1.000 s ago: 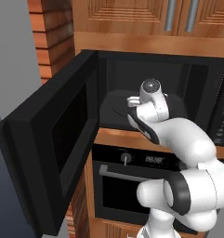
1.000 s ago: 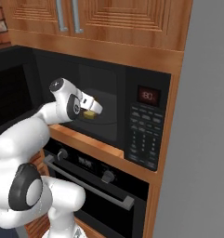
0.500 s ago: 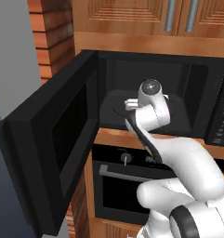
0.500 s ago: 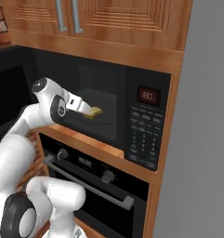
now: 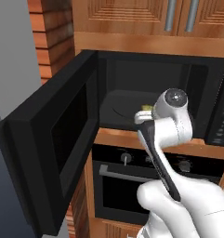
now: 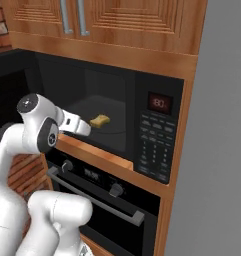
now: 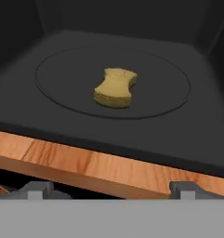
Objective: Place the sponge inside the microwave to prepare for sanitizing.
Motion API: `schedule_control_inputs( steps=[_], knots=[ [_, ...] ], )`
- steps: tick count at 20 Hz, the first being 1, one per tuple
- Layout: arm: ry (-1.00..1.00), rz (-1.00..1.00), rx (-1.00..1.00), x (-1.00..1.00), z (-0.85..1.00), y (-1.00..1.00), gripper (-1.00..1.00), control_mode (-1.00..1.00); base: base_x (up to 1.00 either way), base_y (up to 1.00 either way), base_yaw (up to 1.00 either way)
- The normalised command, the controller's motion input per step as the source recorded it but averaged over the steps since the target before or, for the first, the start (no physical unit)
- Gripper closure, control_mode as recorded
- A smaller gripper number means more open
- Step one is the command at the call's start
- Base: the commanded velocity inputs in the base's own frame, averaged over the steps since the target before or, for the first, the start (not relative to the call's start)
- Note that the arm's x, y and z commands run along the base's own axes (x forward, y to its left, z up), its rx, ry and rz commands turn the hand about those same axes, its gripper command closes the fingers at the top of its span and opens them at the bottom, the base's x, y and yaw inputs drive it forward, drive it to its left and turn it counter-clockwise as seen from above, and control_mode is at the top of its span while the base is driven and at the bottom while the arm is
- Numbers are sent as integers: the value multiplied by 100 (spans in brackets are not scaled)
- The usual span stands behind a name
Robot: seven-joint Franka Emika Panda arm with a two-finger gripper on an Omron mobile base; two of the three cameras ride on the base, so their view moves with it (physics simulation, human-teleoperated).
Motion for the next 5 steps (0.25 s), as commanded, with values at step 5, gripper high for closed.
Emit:
schedule_control_inputs(
  steps=[5],
  knots=[
    [5, 17, 0, -89, 0, 0, -100, -100, 0, 0, 0]
  ],
)
